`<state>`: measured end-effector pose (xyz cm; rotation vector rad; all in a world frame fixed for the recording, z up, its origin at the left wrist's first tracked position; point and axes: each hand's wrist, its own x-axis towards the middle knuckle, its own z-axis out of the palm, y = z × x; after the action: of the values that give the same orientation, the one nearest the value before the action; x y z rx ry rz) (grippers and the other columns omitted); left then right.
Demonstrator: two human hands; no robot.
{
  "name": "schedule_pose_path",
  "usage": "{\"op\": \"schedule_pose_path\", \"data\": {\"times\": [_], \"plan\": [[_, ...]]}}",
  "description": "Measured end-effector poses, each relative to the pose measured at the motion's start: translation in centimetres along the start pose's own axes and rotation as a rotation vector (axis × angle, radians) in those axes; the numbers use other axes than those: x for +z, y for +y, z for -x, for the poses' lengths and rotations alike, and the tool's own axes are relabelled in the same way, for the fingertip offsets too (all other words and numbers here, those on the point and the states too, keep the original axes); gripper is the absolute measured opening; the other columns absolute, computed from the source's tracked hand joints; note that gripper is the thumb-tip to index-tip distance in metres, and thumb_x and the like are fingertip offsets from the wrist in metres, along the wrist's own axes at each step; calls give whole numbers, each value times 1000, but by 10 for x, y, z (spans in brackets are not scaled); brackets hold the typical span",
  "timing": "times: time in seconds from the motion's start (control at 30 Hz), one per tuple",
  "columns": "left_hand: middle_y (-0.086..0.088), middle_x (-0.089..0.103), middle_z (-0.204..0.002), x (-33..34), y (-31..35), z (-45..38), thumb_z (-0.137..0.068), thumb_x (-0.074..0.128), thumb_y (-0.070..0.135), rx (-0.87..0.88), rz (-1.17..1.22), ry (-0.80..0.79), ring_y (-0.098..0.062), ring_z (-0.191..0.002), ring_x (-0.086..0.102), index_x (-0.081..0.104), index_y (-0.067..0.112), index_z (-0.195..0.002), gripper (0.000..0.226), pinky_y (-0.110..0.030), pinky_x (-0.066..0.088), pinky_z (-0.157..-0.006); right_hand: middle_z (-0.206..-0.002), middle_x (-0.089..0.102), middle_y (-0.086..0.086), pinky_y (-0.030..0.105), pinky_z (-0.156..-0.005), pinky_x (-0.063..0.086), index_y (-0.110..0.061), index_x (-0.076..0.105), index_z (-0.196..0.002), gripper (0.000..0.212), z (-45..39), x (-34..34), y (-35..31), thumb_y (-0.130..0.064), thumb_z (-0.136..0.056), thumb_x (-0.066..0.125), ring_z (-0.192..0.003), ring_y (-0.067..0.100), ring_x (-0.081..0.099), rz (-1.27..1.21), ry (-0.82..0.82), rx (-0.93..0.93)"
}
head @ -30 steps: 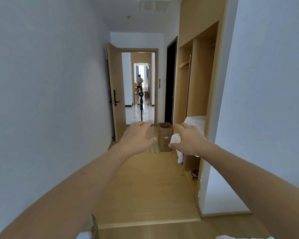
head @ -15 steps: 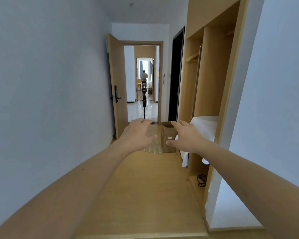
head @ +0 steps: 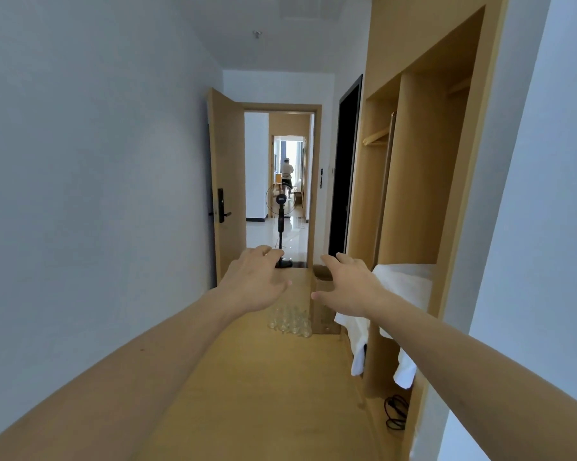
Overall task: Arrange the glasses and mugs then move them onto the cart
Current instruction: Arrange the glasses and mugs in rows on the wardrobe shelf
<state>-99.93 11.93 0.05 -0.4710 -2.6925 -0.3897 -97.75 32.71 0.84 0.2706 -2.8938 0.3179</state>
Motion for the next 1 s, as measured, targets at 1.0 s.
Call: {"op": "schedule_pose_path", "data": {"times": [1.0], "plan": [[-6, 50, -144, 140, -230, -371, -95, 60, 47, 113, 56, -79, -29, -132, 44, 44, 17, -149, 64, -46, 44, -106, -157, 33, 3, 47, -109, 43, -29, 23, -156, 84, -423, 134, 25, -54, -88, 65, -142, 31, 34, -41, -37, 126]]}}
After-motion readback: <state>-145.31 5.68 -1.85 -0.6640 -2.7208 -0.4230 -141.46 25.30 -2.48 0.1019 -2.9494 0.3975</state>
